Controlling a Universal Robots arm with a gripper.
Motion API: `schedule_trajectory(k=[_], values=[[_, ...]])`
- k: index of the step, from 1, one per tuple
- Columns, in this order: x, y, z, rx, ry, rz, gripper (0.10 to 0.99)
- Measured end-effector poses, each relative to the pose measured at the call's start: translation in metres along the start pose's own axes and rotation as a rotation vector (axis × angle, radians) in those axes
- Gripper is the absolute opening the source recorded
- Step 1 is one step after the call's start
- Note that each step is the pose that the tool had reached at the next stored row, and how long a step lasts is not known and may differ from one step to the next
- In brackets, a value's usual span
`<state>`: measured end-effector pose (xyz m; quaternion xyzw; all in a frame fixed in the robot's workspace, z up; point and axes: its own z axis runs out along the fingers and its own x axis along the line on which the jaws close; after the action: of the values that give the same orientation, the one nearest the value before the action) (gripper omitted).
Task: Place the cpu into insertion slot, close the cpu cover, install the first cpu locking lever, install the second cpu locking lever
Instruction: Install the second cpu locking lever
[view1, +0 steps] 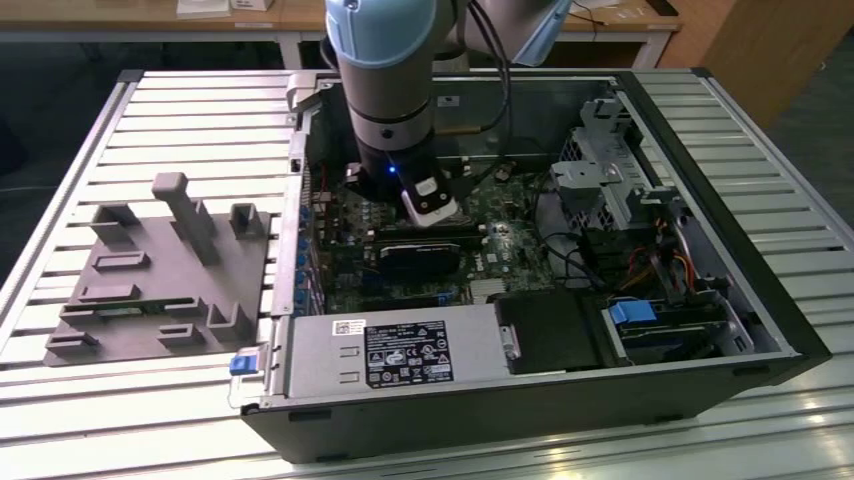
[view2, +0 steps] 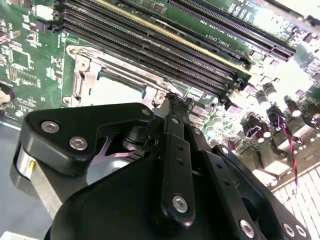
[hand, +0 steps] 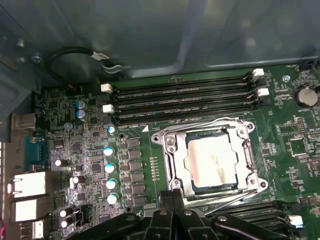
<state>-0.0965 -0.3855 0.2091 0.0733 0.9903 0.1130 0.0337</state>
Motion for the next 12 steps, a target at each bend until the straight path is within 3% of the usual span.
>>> schedule_trajectory(k=[12], values=[[-0.0013,0.006,-0.0257,0.0,0.0001,0.0,0.102]])
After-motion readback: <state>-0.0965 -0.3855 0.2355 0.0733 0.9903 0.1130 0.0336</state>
